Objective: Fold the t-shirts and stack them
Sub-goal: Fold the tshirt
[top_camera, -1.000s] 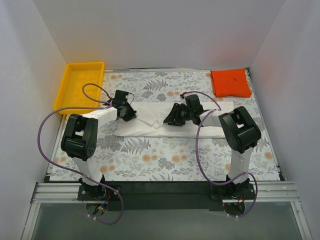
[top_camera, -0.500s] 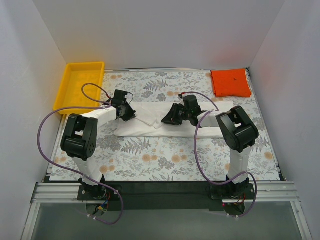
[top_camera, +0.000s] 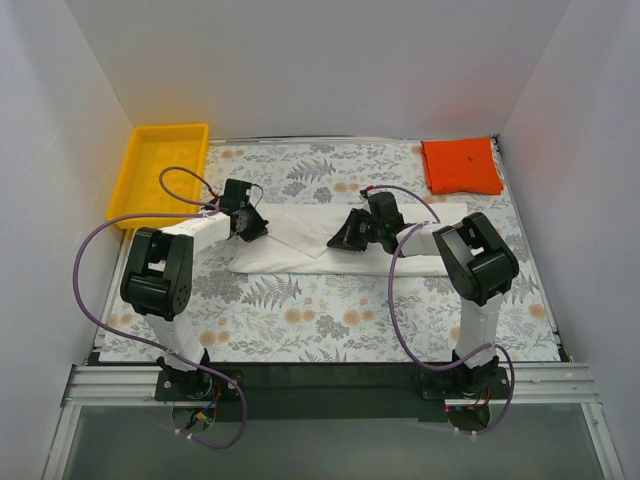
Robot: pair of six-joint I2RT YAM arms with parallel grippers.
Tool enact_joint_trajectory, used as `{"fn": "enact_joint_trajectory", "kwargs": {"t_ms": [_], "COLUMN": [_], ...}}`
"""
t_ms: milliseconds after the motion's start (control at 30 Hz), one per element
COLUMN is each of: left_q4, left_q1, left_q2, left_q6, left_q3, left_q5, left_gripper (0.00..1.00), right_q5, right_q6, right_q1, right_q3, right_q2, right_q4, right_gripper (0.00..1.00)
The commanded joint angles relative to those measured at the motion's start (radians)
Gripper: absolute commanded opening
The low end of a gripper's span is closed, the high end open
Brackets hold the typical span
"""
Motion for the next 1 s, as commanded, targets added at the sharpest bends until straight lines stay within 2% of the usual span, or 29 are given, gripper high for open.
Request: {"fn": "enact_joint_trajectory", "kwargs": {"t_ms": [0, 300, 400, 433, 500, 533, 600, 633, 767, 833, 867, 967], "left_q4": [-0.006, -0.003, -0.005, -0.006, -0.017, -0.020, -0.056, -0.057, -0.072, -0.072, -0.066, -0.037], "left_q1": [0.004, 0.004, 0.004, 0.004, 0.004, 0.004, 0.004, 0.004, -0.008, -0.034, -0.047, -0.067], "left_q2": [-0.016, 0.024, 0.018, 0.004, -0.016, -0.039, -0.077, -0.085, -0.102, -0.091, -0.071, -0.019], "left_q6": [0.008, 0.014, 0.019, 0.022, 0.028, 0.032, 0.069, 0.069, 0.083, 0.085, 0.089, 0.082], "left_q3": [0.018, 0.032, 0.038, 0.042, 0.047, 0.056, 0.091, 0.100, 0.143, 0.159, 0.173, 0.180], "left_q5": [-0.024, -0.004, -0.004, -0.006, -0.007, -0.013, -0.018, -0.018, 0.010, 0.019, 0.048, 0.083], "left_gripper": [0.00, 0.04, 0.08, 0.12, 0.19, 0.29, 0.39, 0.40, 0.39, 0.35, 0.29, 0.19], "right_q5": [0.022, 0.037, 0.037, 0.039, 0.063, 0.074, 0.074, 0.074, 0.018, -0.031, -0.045, -0.090], "right_q6": [-0.001, -0.025, -0.044, -0.050, -0.084, -0.097, -0.166, -0.167, -0.229, -0.237, -0.237, -0.231], "right_q1": [-0.012, -0.017, -0.015, -0.015, -0.015, -0.015, -0.014, -0.014, 0.008, 0.023, 0.031, 0.046], "right_q3": [-0.026, -0.021, -0.012, -0.003, 0.002, 0.005, 0.037, 0.046, 0.108, 0.152, 0.168, 0.229], "right_q2": [-0.073, -0.065, -0.065, -0.070, -0.097, -0.109, -0.151, -0.151, -0.143, -0.108, -0.096, -0.036], "right_q4": [0.023, -0.030, -0.058, -0.079, -0.099, -0.112, -0.147, -0.152, -0.155, -0.155, -0.155, -0.153], "right_gripper": [0.01, 0.02, 0.10, 0.15, 0.19, 0.25, 0.30, 0.31, 0.31, 0.32, 0.32, 0.31]}}
